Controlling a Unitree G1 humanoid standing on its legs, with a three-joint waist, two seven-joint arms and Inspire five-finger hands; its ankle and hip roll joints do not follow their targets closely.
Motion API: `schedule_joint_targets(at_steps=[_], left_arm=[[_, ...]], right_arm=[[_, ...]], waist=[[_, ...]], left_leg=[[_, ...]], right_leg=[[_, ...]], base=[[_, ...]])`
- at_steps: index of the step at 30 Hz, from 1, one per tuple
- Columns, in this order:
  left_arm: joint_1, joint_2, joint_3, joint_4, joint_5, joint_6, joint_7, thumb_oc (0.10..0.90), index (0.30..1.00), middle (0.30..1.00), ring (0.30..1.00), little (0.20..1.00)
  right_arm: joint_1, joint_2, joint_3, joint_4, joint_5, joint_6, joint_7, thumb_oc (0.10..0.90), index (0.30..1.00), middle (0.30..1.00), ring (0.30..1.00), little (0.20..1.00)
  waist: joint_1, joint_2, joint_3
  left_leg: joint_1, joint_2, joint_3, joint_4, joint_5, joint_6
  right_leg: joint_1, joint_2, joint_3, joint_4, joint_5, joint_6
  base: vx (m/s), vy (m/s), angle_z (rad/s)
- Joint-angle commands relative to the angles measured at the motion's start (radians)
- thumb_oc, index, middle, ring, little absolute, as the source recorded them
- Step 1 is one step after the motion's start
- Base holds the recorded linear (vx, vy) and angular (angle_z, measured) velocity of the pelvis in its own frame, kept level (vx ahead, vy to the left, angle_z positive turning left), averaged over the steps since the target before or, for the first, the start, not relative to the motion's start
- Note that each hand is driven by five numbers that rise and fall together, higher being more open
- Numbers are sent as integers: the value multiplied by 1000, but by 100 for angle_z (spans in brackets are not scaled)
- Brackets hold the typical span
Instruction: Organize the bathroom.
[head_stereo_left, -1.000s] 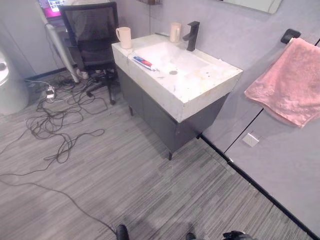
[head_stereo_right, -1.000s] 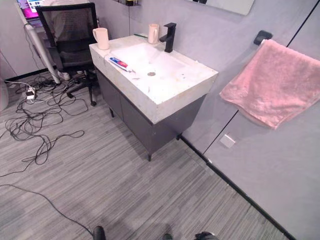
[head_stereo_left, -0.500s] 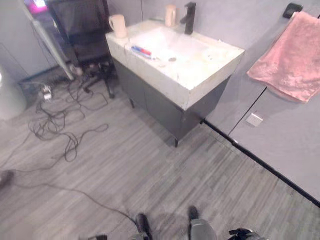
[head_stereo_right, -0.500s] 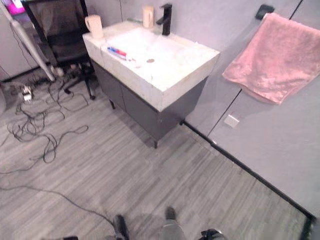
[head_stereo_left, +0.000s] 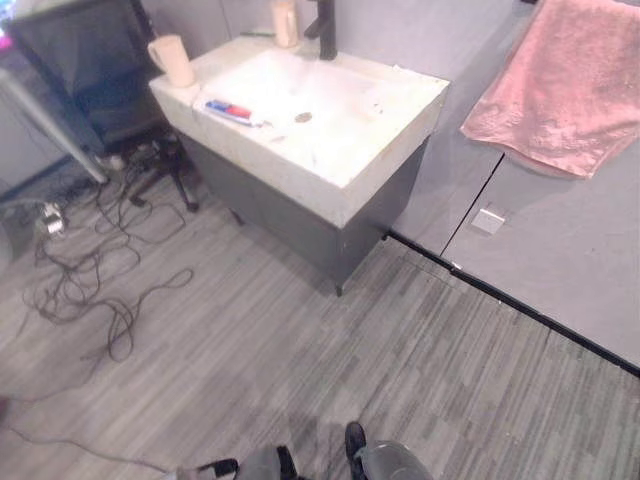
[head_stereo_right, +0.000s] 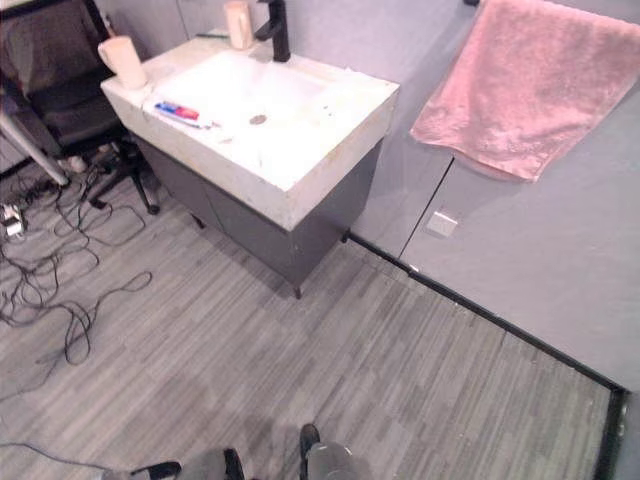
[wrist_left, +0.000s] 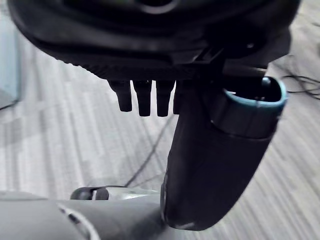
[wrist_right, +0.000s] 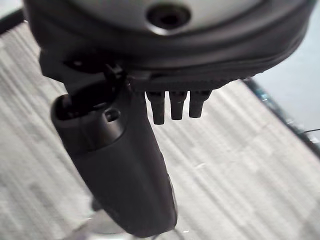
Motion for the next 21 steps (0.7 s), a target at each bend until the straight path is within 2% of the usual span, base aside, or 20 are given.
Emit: schedule_joint_targets(at_steps=[1,2,3,4,5,6,7,9,10,11,12,16,18,19,20,21], left_arm=[[32,34,-16,-19,31,27,26,800,900,900,900,900],[37,42,-12,-21,0,27,31,800,900,900,900,900],[39,48,-4,-19,-5,24,24,800,900,900,900,900],[44,50,0,-16,7,14,17,800,900,900,900,900],[68,57,19,-2,-20,-40,6,800,900,900,900,900],[94,56,34,1,-51,-96,-9,800,900,900,900,900],[99,55,40,4,-60,-105,-13,800,900,900,900,900],[133,52,74,22,-27,-213,-35,800,900,900,900,900],[139,53,80,28,6,-250,-39,800,900,900,900,900],[142,62,88,32,87,-317,-21,800,900,900,900,900],[140,71,81,30,110,-333,-14,800,900,900,900,900],[134,86,60,-14,138,-334,3,800,900,900,900,900],[133,92,52,-36,132,-338,13,800,900,900,900,900],[132,90,47,-41,119,-336,14,800,900,900,900,900],[129,83,50,-48,103,-330,9,800,900,900,900,900],[130,83,53,-56,105,-325,-14,800,900,900,900,900]], right_arm=[[-3,-11,34,-22,48,-29,-39,800,900,900,900,900],[-16,-3,41,-15,29,-35,-41,800,900,900,900,900],[-29,4,48,-6,29,-39,-46,800,900,900,900,900],[-35,7,52,0,36,-43,-50,800,900,900,900,900],[-51,9,65,9,22,-50,-56,800,900,900,900,900],[-51,8,70,10,33,-48,-61,800,900,900,900,900],[-50,9,70,9,33,-49,-63,800,900,900,900,900],[-41,12,66,0,60,-44,-75,800,900,900,900,900],[-38,13,61,-2,89,-45,-90,800,900,900,900,900],[-29,15,43,-6,124,-55,-98,800,900,900,900,900],[-26,15,35,-10,124,-71,-101,800,900,900,900,900],[-11,29,10,-52,221,-163,-107,800,900,900,900,900],[-4,39,-8,-70,229,-195,-175,800,900,900,900,900],[0,40,-15,-75,220,-244,-195,800,900,900,900,900],[5,40,-21,-90,233,-246,-114,800,900,900,900,900],[12,47,-17,-111,330,-166,47,800,900,900,900,900]], waist=[[-11,-61,-5],[-3,-66,-4],[6,-71,-8],[14,-69,-10],[46,-58,-15],[68,-49,-20],[73,-46,-23],[98,-42,-31],[103,-43,-33],[101,-45,-42],[98,-43,-44],[93,-41,-63],[92,-41,-70],[89,-39,-74],[84,-35,-75],[80,-34,-78]], left_leg=[[138,-3,22,-284,-52,89],[155,-4,-11,-448,-32,91],[158,-7,-37,-566,-1,100],[169,-6,-69,-641,13,93],[192,10,-173,-853,59,61],[204,29,-230,-943,102,36],[202,34,-239,-954,111,32],[198,48,-268,-963,136,18],[191,48,-260,-941,128,20],[203,26,-218,-926,91,35],[216,17,-189,-929,74,41],[269,-27,-131,-946,26,68],[284,-35,-114,-959,13,77],[290,-36,-107,-967,12,79],[304,-38,-100,-982,12,84],[314,-41,-90,-995,12,88]], right_leg=[[-13,-29,-4,-33,66,109],[-10,-33,12,-24,58,118],[-22,-37,30,-23,66,120],[-20,-34,43,-22,61,126],[4,-27,94,-39,48,149],[27,-25,114,-59,44,161],[32,-25,116,-65,43,164],[71,-36,132,-89,29,178],[76,-44,133,-87,25,181],[87,-70,127,-92,26,194],[79,-83,119,-84,28,200],[45,-112,123,-87,60,218],[28,-111,124,-82,60,221],[23,-107,128,-85,65,221],[19,-102,133,-88,69,220],[18,-97,133,-93,72,218]], base=[[279,182,-103],[122,175,-99],[129,173,-121],[223,251,-137],[343,286,-140],[312,259,-145],[224,145,-161],[169,133,-171],[166,190,-180],[133,199,-156],[136,242,-128],[61,192,-33],[23,133,-71],[21,84,-63],[32,73,-47],[65,59,-40]])
